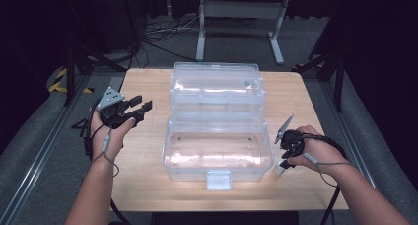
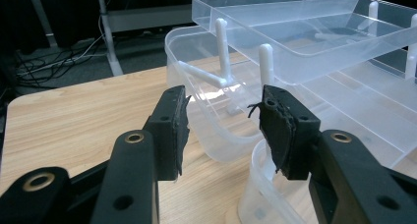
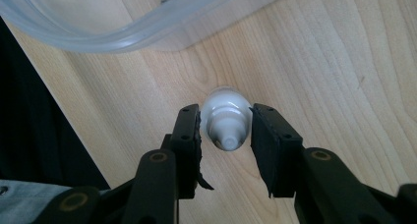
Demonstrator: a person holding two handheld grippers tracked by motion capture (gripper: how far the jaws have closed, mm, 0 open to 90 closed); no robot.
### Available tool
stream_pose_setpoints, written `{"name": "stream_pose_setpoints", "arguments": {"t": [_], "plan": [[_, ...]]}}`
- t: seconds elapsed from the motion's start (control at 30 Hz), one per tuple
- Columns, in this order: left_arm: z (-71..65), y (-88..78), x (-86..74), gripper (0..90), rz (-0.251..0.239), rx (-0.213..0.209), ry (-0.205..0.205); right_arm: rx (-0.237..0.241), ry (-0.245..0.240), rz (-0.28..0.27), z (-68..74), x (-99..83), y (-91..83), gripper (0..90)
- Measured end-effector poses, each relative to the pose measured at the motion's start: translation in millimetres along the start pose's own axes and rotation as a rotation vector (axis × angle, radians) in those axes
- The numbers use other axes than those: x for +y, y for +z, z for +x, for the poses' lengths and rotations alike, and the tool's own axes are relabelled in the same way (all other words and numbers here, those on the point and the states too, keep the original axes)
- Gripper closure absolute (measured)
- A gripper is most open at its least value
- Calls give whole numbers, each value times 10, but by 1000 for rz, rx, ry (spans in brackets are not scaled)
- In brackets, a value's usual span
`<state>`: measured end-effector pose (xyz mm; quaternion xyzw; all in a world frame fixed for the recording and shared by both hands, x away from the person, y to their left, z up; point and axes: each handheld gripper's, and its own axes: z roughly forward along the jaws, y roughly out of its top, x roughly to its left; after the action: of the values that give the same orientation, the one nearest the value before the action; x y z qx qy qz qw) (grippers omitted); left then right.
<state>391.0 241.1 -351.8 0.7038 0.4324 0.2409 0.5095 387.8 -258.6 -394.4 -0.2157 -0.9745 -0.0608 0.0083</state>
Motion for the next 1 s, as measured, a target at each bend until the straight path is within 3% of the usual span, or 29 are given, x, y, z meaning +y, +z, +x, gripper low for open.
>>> {"name": "stream_pose_setpoints", "arguments": {"t": [0.3,0.57,0.87,1.0], "plan": [[8,3,-4,535,2,0,-1,-25,-25,16,13,19,37,712],[10,31,9,535,-1,-3,-5,-33,-21,2,27,6,-67,714],[1,52,21,535,2,-8,1,-44,-16,-25,48,-9,-286,714],[2,48,16,535,0,-9,-4,-60,-19,-43,51,-20,-477,714]]}}
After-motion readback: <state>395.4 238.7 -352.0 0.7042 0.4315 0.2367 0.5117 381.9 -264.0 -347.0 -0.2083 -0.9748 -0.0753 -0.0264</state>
